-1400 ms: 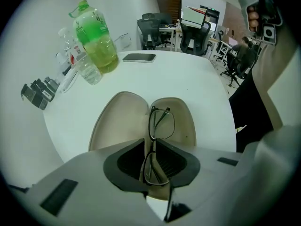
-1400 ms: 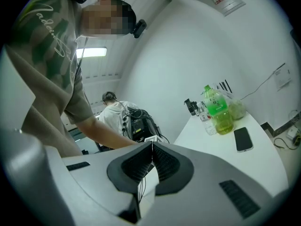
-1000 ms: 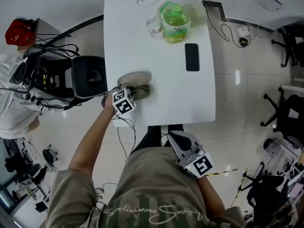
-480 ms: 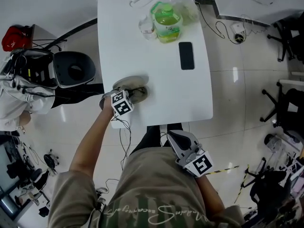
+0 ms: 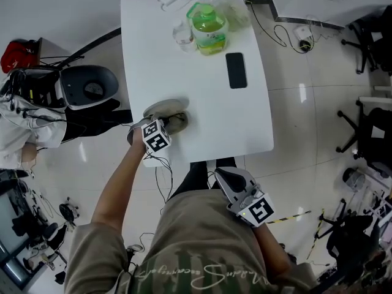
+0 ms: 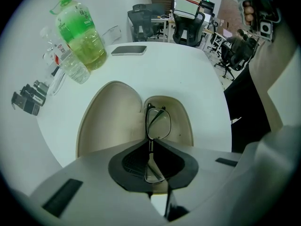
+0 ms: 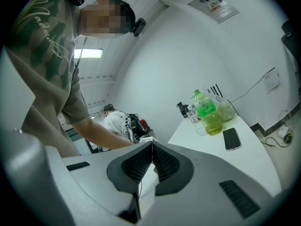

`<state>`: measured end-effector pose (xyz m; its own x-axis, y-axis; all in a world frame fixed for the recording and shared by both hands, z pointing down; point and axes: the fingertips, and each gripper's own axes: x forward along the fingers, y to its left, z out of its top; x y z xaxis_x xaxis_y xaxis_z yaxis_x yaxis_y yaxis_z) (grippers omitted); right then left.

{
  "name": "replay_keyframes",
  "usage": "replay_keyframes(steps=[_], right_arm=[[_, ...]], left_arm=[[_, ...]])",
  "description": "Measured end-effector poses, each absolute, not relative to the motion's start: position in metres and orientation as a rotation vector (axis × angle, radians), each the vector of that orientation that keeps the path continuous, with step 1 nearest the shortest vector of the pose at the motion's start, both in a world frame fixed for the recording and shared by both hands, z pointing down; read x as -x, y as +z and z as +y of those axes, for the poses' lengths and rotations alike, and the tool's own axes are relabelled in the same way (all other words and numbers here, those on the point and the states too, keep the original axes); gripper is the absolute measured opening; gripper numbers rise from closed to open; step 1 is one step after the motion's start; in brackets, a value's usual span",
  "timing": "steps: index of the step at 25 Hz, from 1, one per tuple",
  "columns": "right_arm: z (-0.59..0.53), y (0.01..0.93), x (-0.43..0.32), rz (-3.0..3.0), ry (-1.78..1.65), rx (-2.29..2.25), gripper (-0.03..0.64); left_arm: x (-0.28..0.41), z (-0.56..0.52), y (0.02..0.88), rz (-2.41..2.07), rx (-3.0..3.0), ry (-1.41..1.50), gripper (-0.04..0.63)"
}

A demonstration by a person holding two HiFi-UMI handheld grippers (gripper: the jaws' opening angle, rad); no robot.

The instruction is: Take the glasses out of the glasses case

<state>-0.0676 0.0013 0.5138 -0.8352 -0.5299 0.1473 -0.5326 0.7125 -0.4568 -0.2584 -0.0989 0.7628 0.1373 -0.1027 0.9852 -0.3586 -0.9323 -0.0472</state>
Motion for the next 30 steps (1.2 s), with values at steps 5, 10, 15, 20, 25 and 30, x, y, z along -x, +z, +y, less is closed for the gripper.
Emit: replay_keyframes(steps=[5, 10, 15, 20, 25, 30], right_arm=[[-0.001, 0.515, 0.064, -2.903, 0.761, -0.922, 0.012], [-0.001, 0.511, 0.065, -2.888, 0.721, -0.912, 0.012], [-0.002, 0.503, 0.063, -2.887, 0.672, -0.930, 0.012], [0.004, 0.498, 0.062, -2.868, 0.609, -0.950, 0.012], [0.005, 0.495, 0.056, -2.849, 0.558, -0.994, 0.012], [0.007, 0.486, 0.053, -2.836, 0.481, -1.022, 0.012]], left_arm=[[0.259, -0.101, 0.766, -0.451, -2.204, 1.884, 0.035], [0.262, -0.106, 0.768, -0.464, -2.203, 1.891, 0.035], [0.261, -0.111, 0.762, -0.498, -2.215, 1.874, 0.030], [0.263, -0.112, 0.765, -0.494, -2.242, 1.880, 0.030], [0.258, -0.113, 0.762, -0.492, -2.266, 1.867, 0.029], [0.259, -0.113, 0.761, -0.502, -2.271, 1.852, 0.029]])
